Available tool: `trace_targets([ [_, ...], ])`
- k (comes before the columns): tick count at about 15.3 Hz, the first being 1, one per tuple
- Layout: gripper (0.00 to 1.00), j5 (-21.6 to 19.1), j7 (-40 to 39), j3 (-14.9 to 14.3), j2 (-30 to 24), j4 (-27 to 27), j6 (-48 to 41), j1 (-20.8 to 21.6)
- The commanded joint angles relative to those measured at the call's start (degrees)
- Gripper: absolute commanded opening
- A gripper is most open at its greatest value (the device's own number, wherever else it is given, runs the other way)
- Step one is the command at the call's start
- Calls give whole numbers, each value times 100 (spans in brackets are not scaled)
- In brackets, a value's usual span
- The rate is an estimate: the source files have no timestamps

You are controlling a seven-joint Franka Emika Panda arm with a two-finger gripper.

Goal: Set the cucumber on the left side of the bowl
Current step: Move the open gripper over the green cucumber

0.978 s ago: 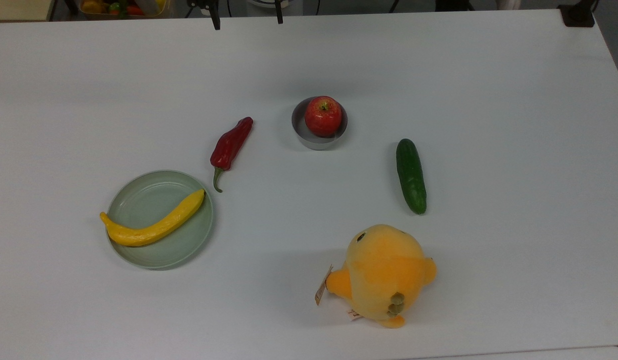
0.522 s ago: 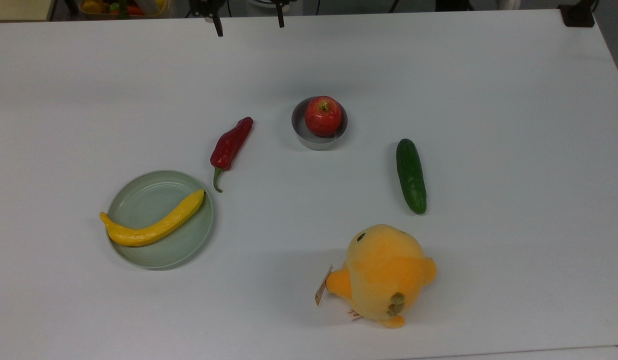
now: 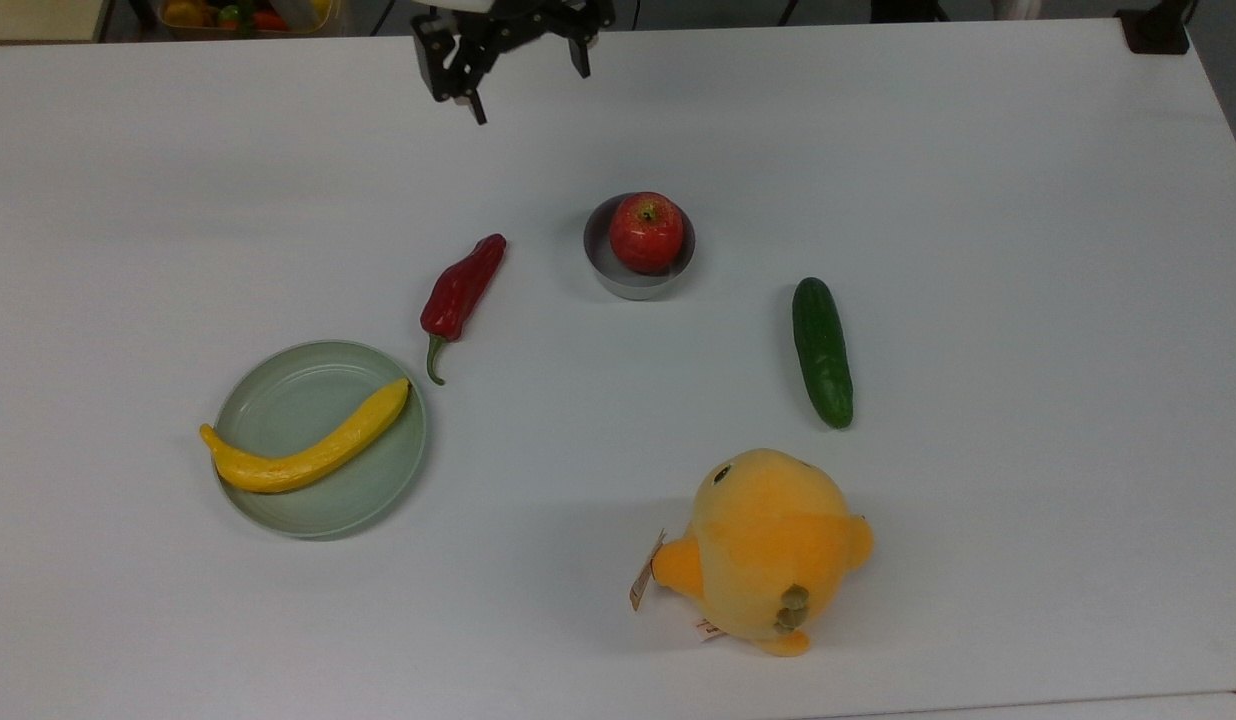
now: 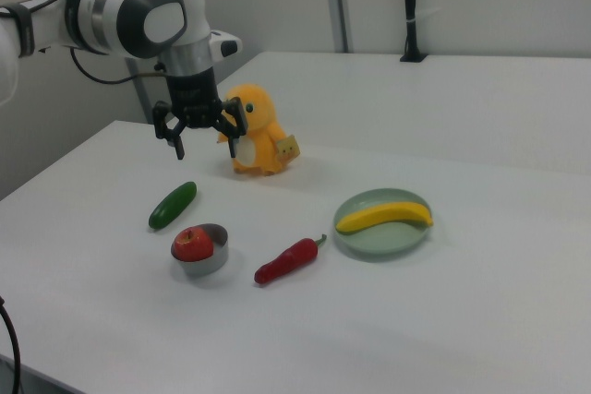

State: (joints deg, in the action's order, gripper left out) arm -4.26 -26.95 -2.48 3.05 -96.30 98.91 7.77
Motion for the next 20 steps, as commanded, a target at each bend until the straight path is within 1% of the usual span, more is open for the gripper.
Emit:
trace_targets([
  [1,100,4,198,265,20,-152,120,5],
  [3,100,-22,601,388,99,-143,128,23],
  [5,100,-13,962,573,283,-126,198,136],
  [10,100,-31,2569,608,766,-38,1163,742],
  [11,100,-22,2851,617,924,75,1339,813],
  [12,100,-22,3088,696,1056,155,1446,840],
  [15,100,92,3538,994,1399,243,1981,910],
  [20,100,504,4126,1004,2050,252,2789,1253],
])
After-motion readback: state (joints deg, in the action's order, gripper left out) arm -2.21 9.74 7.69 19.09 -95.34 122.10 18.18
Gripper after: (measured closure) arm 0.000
